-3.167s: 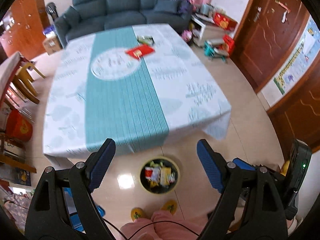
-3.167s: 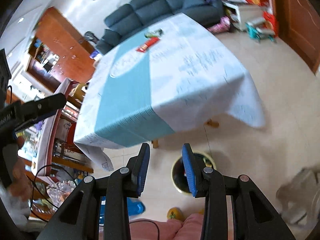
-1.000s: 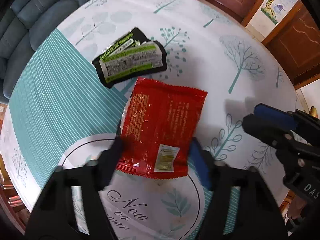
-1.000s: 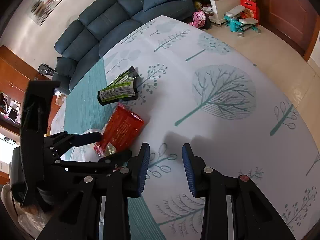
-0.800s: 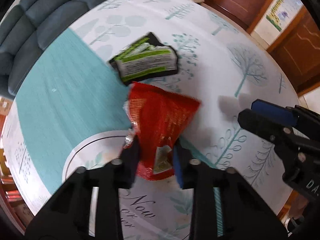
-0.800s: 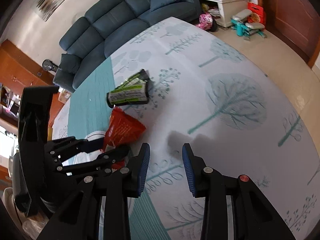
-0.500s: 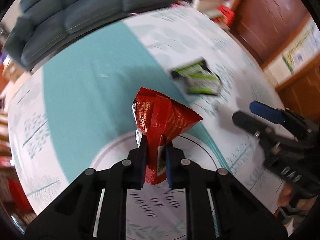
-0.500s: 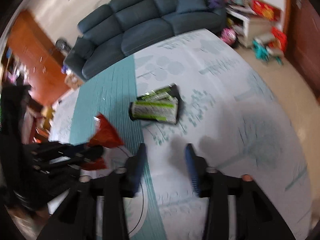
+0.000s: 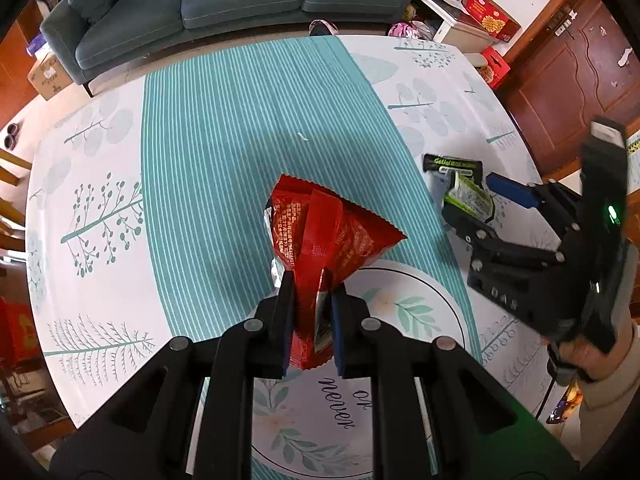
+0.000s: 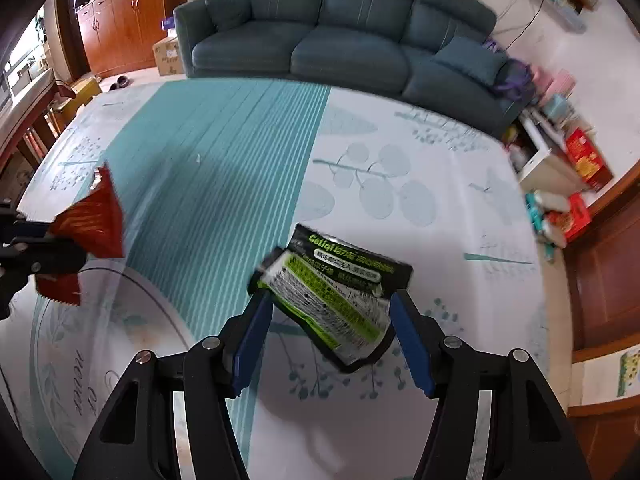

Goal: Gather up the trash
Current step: 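Grasp the red snack bag with the left tool while the right tool grasps the green-black wrapper, then carry the red snack bag and green-black wrapper in both tools over the black bin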

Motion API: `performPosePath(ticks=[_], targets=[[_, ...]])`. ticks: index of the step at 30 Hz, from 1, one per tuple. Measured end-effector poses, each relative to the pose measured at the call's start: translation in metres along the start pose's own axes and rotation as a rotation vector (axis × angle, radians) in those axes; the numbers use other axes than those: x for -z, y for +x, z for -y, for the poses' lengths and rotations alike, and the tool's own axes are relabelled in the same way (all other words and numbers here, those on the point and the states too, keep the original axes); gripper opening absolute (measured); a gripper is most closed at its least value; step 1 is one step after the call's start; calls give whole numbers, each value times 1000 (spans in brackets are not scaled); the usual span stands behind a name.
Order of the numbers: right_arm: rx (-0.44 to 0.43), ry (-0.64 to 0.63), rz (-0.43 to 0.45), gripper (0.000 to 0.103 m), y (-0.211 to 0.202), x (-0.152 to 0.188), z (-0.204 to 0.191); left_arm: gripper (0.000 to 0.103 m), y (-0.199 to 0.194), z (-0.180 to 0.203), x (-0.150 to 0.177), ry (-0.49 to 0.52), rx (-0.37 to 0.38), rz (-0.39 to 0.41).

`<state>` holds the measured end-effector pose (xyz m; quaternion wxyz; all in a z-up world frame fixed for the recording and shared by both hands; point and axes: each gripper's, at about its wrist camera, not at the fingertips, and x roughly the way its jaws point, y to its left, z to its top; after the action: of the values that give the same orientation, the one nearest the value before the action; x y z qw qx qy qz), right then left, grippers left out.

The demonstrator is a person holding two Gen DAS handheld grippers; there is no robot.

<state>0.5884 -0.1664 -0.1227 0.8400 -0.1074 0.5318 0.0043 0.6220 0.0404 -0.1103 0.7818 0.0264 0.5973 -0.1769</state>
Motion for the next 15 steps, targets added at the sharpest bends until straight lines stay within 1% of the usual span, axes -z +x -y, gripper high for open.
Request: performPosePath(ticks=[1, 3, 4, 5, 7, 10, 12, 15], targets=[[-18, 16, -12, 51, 5, -2, 6, 13, 0, -1, 0, -2, 1, -1], [-54, 54, -12, 37, 8, -4, 15, 13, 0, -2, 0, -6, 6, -4], [-55, 71, -13, 25, 9, -4, 17, 13, 0, -2, 0, -8, 7, -4], [-70, 93, -10, 24, 9, -3, 21, 12, 0, -1, 0, -7, 8, -3], [-109, 135, 4, 18, 5, 0, 29, 12, 0, 1, -1, -7, 11, -3], [-163, 217, 24, 13, -4, 11, 39, 12, -7, 7, 4, -2, 18, -1], [-205, 287, 37, 9, -13, 23, 45, 12, -14, 12, 10, 6, 23, 1], [-242, 364, 46, 9, -31, 49, 48, 12, -25, 23, 21, 23, 34, 2]])
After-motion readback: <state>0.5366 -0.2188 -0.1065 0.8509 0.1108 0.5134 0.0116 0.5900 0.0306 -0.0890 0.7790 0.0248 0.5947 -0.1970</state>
